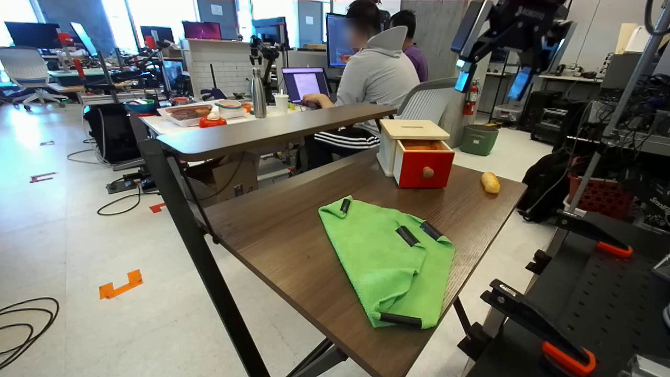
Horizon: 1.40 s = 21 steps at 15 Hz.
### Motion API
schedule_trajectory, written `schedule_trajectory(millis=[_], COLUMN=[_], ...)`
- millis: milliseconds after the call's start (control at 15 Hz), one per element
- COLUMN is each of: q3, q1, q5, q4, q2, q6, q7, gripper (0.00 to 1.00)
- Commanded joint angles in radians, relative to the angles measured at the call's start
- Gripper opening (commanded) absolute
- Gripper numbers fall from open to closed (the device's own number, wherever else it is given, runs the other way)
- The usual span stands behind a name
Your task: Close the drawer
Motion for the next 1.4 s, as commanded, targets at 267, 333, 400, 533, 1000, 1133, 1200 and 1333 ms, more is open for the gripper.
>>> schedule_trajectory(millis=[267,333,400,533,1000,1133,1200,1333], q3=[-0.046,-0.059,-0.075,-0.105,-0.212,-0.235,-0.246,-0.264], q1=[0.013,0.019,0.028,0.045,0.144,0.167,0.178,0.197], q5=[-0.038,-0.044,-0.053,-0.062,-0.080,-0.070,-0.067,-0.064], q4=[0.124,0.136,0.148,0.178,0.241,0.263,0.275,0.300], q2=[0.274,0.300,0.325,0.375,0.515,0.553,0.571,0.601], q6=[0.202,0.216,0.228,0.239,0.283,0.291,0.296,0.295], q7=[0.105,0.114,0.125,0.141,0.194,0.202,0.206,0.213], gripper=[1.00,1.00,1.00,1.00,1.00,1.00,1.00,1.00])
